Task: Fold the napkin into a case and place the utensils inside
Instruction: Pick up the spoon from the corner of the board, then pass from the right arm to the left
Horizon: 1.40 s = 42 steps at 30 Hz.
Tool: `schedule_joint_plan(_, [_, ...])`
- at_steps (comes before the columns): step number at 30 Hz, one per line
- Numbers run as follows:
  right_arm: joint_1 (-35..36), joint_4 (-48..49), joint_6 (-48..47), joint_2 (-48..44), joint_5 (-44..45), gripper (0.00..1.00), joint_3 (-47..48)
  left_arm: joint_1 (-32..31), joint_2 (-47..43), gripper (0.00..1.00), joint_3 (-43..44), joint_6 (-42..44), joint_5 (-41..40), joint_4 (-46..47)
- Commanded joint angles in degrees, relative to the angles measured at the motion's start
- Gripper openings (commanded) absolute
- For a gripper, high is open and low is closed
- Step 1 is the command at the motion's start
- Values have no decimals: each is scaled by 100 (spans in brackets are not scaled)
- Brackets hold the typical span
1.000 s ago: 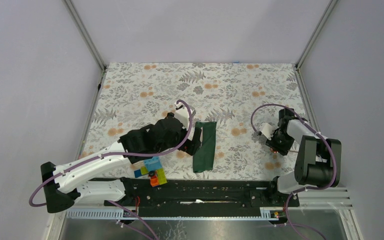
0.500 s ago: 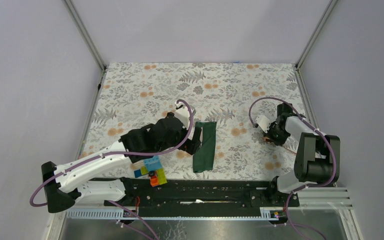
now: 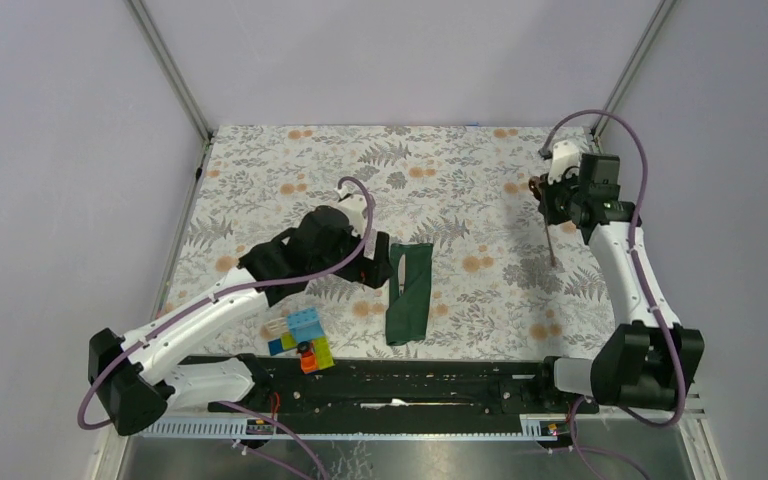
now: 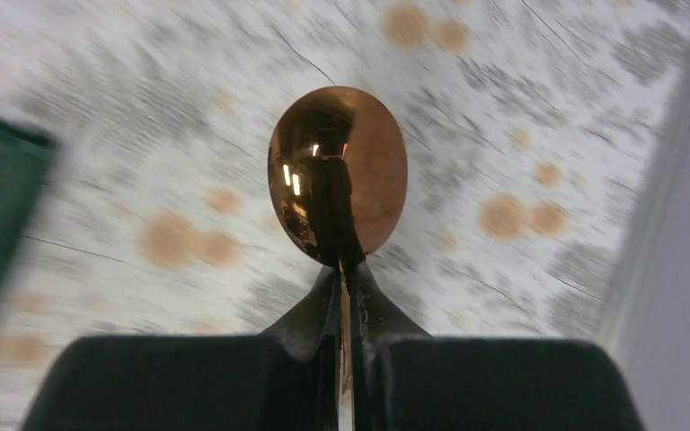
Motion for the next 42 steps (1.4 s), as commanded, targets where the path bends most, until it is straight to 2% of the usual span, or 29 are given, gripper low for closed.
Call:
schedule_joint_plan(1, [67, 566, 2915, -625, -2245, 0, 108, 588, -115, 98, -134, -183, 1694, 803])
schedule_joint_plan(5, [236, 2252, 5650, -739, -4040, 0, -275, 1108, -243, 98, -228, -554, 2905, 1469])
schedule_joint_plan(8, [533, 3906, 7498, -593, -4868, 0, -759, 1522, -228, 99, -506, -1213, 3816, 2449])
schedule_joint_plan(10, [897, 5763, 9058, -452, -5246, 0, -1332, 1762, -118, 99, -741, -1869, 4344, 3327])
schedule_joint_plan(12, [1201, 8477, 10913, -122, -5489, 0, -1785, 1937, 29, 98, -1004, -2694, 4702, 4373])
schedule_joint_plan(13, [1354, 9411, 11592, 70, -5512, 0, -1927, 1993, 112, 98, -1133, -3124, 4812, 5128])
schedule_joint_plan(14, [1505, 10420, 12229, 295, -5487, 0, -2043, 1995, 148, 98, -1272, -3561, 4798, 5573])
schedule_joint_plan(16, [1781, 12200, 13417, 822, -5381, 0, -2157, 1987, 236, 96, -1363, -3914, 4698, 6154])
schedule_joint_plan(20, [2529, 12326, 13377, 1227, -5620, 0, -2002, 1983, 221, 95, -1462, -4341, 4659, 6813])
schedule_joint_plan(25, [2997, 12316, 13351, 1308, -5744, 0, -1632, 1986, 88, 96, -1352, -4131, 4554, 6497])
schedule_joint_plan(29, [3244, 12310, 13391, 1285, -5708, 0, -1483, 1986, 32, 94, -1493, -4479, 4587, 7472])
schedule_joint_plan(33, [3439, 12307, 13397, 1293, -5658, 0, -1456, 1986, -117, 78, -1643, -4735, 4578, 8188])
schedule_joint_plan(34, [3474, 12307, 13400, 1300, -5638, 0, -1457, 1974, -163, 77, -1659, -4721, 4578, 8257])
schedule_joint_plan(38, [3583, 12307, 13368, 1317, -5530, 0, -1458, 1918, -180, 63, -1671, -4757, 4671, 8382])
schedule_joint_plan(42, [3614, 12308, 13387, 1340, -5458, 0, -1407, 1864, -197, 55, -1673, -4736, 4651, 8345])
